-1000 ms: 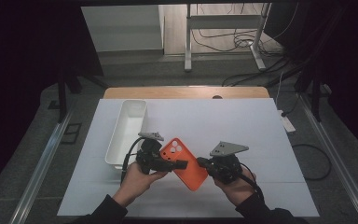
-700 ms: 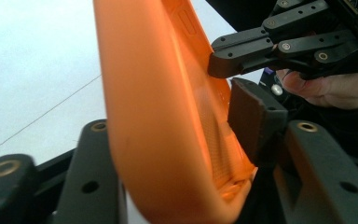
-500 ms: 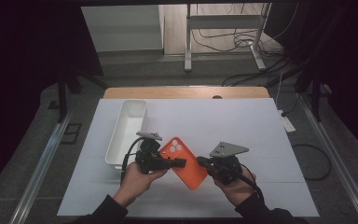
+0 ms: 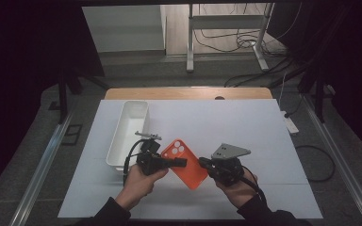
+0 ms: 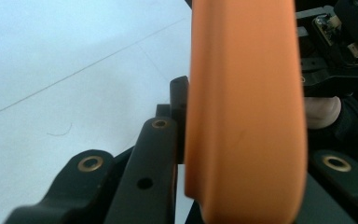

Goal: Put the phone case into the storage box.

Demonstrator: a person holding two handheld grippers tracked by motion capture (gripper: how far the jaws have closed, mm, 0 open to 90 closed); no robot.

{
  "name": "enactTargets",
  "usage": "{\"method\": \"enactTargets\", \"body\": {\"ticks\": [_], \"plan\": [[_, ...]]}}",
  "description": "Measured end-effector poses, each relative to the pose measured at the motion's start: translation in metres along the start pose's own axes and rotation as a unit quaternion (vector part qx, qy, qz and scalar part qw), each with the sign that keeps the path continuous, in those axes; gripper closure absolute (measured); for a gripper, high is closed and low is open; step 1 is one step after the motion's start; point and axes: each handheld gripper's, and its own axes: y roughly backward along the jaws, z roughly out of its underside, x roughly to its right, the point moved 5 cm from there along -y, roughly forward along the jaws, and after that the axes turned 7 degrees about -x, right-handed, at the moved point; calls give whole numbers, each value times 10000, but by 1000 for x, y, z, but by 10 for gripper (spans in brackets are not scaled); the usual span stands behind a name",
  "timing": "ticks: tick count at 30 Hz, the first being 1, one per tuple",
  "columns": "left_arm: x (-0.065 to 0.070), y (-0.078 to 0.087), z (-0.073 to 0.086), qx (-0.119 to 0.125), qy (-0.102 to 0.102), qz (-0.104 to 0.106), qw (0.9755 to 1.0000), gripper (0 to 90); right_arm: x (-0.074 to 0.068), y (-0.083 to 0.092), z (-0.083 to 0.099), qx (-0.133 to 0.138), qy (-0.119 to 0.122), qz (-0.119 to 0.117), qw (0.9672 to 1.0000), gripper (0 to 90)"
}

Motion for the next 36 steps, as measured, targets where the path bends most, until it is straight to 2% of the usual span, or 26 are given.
{"method": "enactTargets", "body": {"ticks": [2,5,8,11,13,17,22,24,27,34,36], "plan": [[0,1,0,-8,-44,-47,10000,846,0,1,-1,-2,-71,-126,9999,796],[1,2,0,-36,-140,-127,9998,845,2,2,-1,3,-156,-169,9997,733],[-1,4,0,-37,-213,-228,9995,843,6,3,0,5,-290,-219,9993,626],[-3,8,0,-5,-240,-292,9993,843,10,3,0,5,-373,-229,9990,487],[-5,11,0,-1,-280,-330,9991,843,10,3,0,-2,-421,-375,9984,356],[-6,13,1,-25,-349,-335,9988,842,9,1,1,-56,-356,-429,9984,190],[-5,13,2,-134,-524,-484,9974,842,8,-4,4,-150,-143,-415,9989,26],[-5,13,2,-160,-585,-550,9966,842,9,-6,7,-106,-65,-469,9988,0],[-4,13,3,-198,-667,-610,9957,842,11,-8,10,-6,-79,-543,9985,0],[-4,11,3,-212,-708,-568,9956,842,15,-11,15,-179,-208,-677,9973,0],[-3,11,3,-216,-736,-527,9957,841,14,-13,15,-167,-211,-808,9964,0]]}}
